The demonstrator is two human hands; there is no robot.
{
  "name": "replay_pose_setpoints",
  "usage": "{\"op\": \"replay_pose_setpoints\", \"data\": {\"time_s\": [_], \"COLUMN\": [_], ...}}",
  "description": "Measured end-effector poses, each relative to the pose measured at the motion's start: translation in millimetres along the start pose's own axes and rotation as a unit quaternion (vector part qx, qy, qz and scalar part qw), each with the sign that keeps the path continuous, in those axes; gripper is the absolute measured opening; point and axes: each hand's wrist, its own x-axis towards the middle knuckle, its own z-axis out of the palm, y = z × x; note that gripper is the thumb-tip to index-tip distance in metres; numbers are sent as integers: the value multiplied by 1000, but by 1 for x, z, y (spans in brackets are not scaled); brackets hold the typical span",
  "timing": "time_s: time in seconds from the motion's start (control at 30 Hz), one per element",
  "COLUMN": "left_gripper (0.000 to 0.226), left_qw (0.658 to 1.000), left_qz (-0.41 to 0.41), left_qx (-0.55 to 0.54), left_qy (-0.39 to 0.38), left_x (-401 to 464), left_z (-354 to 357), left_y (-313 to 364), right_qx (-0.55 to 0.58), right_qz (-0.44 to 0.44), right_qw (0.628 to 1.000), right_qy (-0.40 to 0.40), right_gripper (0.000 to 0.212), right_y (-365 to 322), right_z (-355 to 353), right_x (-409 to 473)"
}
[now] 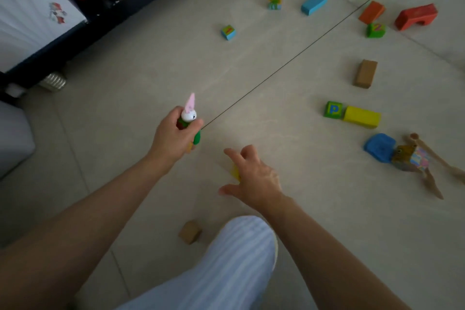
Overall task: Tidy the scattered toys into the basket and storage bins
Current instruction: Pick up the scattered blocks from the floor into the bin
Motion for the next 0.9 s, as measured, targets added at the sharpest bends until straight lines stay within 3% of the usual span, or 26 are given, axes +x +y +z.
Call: {"op": "replay_pose_setpoints", "data": {"time_s": [0.13,0.23,0.33,0.47,0.6,0.7,0.8,0.9], "left_gripper": [9,13,16,17,30,18,14,20], "left_qw": [999,996,994,971,903,838,775,724], "left_qz": [-29,-38,1,119,279,369,389,368], "left_qx": [-40,-75,-85,-67,-5,21,-4,-9], "left_qy": [15,-7,-73,-197,-325,-402,-497,-583], "left_x": [-12,-19,-27,-42,-79,-129,-206,-283], "left_z": [-14,-9,13,67,132,194,261,310], "left_y": [-5,3,38,116,217,277,323,348], "right_qx": [-51,138,337,503,561,566,548,526], "right_qz": [-25,47,129,181,202,260,328,366], "right_qw": [998,988,929,832,753,687,610,495], "right_qy": [5,41,79,148,279,375,469,587], "right_gripper": [33,16,13,17,13,15,18,17], "right_y": [4,9,25,62,109,150,187,216], "right_z": [12,-1,-42,-128,-218,-259,-275,-278], "right_x": [6,4,-12,-62,-146,-229,-332,-422]}}
